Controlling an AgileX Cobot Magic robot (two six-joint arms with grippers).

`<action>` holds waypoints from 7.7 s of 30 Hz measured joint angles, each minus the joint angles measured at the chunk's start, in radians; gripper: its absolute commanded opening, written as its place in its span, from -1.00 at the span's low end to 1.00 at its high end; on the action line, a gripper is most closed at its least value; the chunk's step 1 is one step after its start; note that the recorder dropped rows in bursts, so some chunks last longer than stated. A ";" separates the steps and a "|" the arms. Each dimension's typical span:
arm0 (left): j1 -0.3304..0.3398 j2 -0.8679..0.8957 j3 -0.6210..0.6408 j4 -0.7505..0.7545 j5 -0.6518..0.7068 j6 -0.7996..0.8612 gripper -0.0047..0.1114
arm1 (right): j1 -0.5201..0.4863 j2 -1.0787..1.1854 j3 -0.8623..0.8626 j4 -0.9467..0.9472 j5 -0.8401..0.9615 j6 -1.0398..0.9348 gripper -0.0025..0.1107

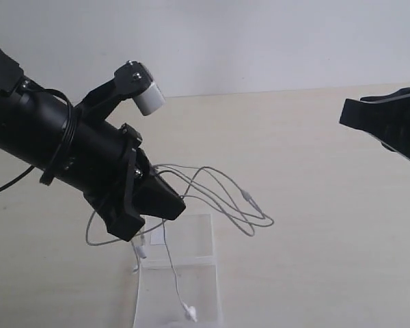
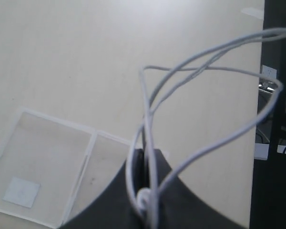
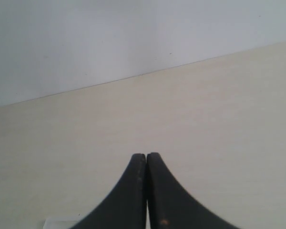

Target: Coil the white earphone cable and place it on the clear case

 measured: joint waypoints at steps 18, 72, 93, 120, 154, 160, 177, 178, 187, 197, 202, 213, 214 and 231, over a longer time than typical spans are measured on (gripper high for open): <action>0.000 0.036 0.020 -0.036 -0.014 0.016 -0.92 | 0.000 0.000 0.000 0.002 -0.008 -0.005 -0.96; 0.000 0.234 0.217 -0.449 -0.227 -0.164 -0.92 | 0.000 0.000 0.000 0.000 -0.016 -0.023 -0.96; 0.000 0.264 0.257 -0.549 -0.285 -0.178 -0.92 | 0.000 0.000 0.000 -0.002 -0.018 -0.030 -0.96; 0.000 0.289 0.259 -0.621 -0.316 -0.178 0.09 | 0.000 0.000 0.000 -0.002 -0.024 -0.030 -0.96; 0.000 0.267 0.120 0.102 -0.218 -0.804 0.09 | 0.000 0.000 0.000 0.004 -0.044 -0.030 -0.96; 0.000 0.267 0.120 0.250 -0.168 -0.918 0.09 | 0.000 0.000 0.000 0.004 -0.044 -0.030 -0.96; -0.081 0.226 0.072 0.363 -0.077 -1.018 0.09 | 0.000 0.000 0.000 0.004 -0.044 -0.030 -0.96; -0.091 0.225 0.060 0.406 -0.070 -1.052 0.09 | 0.000 0.000 0.000 0.004 -0.044 -0.030 -0.96; -0.113 0.225 0.004 0.585 -0.029 -1.188 0.09 | 0.000 0.000 0.000 0.004 -0.046 -0.030 -0.96; -0.185 0.246 -0.047 0.597 -0.031 -1.206 0.09 | 0.000 0.000 0.000 0.004 -0.053 -0.030 -0.96; -0.190 0.249 -0.048 0.697 0.004 -1.253 0.09 | 0.000 0.000 0.000 0.004 -0.079 -0.030 -0.96; -0.246 0.263 -0.184 0.780 0.062 -1.302 0.09 | 0.000 0.000 0.000 0.004 -0.090 -0.030 -0.96; -0.247 0.263 -0.188 0.780 0.079 -1.296 0.09 | 0.000 0.000 0.000 0.004 -0.090 -0.030 -0.96; -0.243 0.078 -0.289 0.984 0.203 -1.317 -0.82 | 0.000 0.000 0.000 0.002 -0.079 -0.030 -0.96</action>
